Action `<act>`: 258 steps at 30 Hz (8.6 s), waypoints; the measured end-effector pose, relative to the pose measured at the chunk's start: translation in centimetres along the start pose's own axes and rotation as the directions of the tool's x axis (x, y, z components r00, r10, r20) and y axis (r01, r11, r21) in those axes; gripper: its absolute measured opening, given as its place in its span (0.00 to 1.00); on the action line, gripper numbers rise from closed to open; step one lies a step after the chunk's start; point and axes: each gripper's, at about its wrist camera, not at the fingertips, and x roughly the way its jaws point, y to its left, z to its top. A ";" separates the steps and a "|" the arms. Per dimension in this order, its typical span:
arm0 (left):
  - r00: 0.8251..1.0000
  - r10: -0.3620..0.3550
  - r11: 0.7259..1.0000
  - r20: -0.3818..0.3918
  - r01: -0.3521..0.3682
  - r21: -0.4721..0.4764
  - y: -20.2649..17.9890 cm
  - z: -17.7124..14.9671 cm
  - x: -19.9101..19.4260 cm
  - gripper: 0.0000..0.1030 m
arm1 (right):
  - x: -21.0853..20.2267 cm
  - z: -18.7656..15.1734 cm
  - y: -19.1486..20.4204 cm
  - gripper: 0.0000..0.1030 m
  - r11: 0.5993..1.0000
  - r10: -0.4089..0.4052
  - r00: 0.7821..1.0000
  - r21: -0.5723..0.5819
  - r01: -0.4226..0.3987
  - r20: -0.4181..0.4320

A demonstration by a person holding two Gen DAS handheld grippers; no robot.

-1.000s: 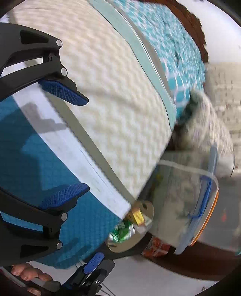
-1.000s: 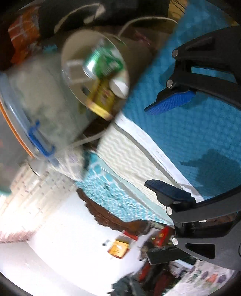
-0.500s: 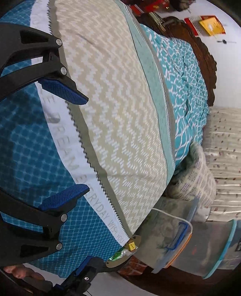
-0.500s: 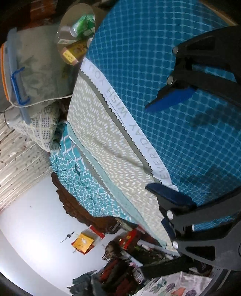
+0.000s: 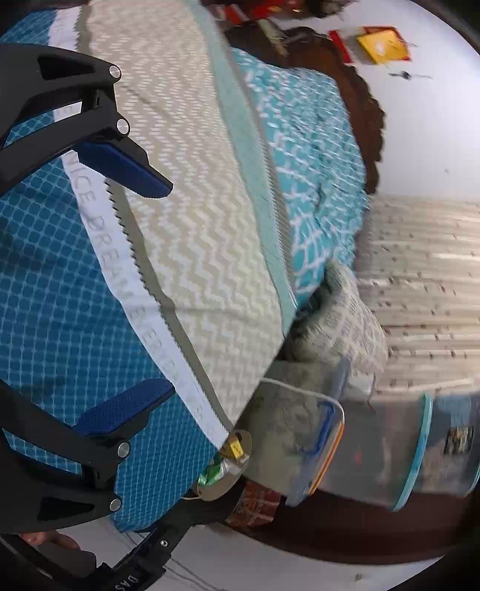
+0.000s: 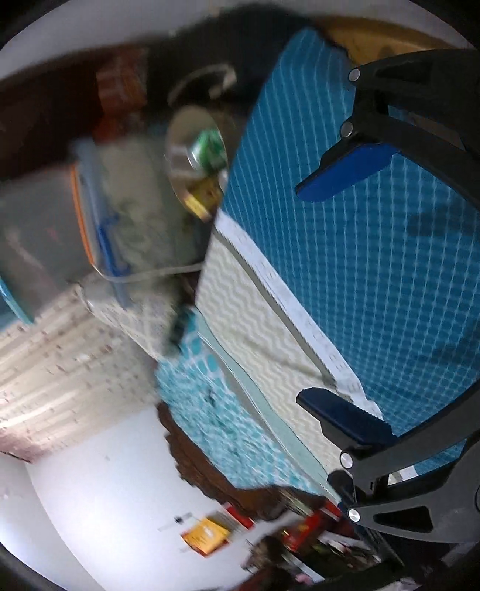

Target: Collect trash

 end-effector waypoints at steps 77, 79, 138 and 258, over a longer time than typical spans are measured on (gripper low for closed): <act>0.989 0.148 0.973 0.000 -0.146 0.176 -17.5 6.5 8.0 0.92 | 4.1 7.5 -9.8 0.97 1.000 -0.009 0.996 -0.029 0.011 0.093; 0.989 0.144 0.970 -0.014 -0.139 0.198 -18.9 6.9 9.6 0.92 | 5.3 8.1 -11.1 0.97 1.000 -0.016 0.997 0.000 0.016 0.071; 0.999 -0.025 0.987 0.032 0.020 0.160 -10.8 5.2 1.6 0.92 | -4.6 2.7 -3.4 0.97 0.983 -0.182 0.968 -0.006 0.186 0.172; 0.971 0.021 0.969 -0.238 0.039 0.243 -12.5 0.6 7.1 0.92 | -1.8 1.4 -3.2 0.97 0.987 -0.160 0.985 -0.020 0.162 0.068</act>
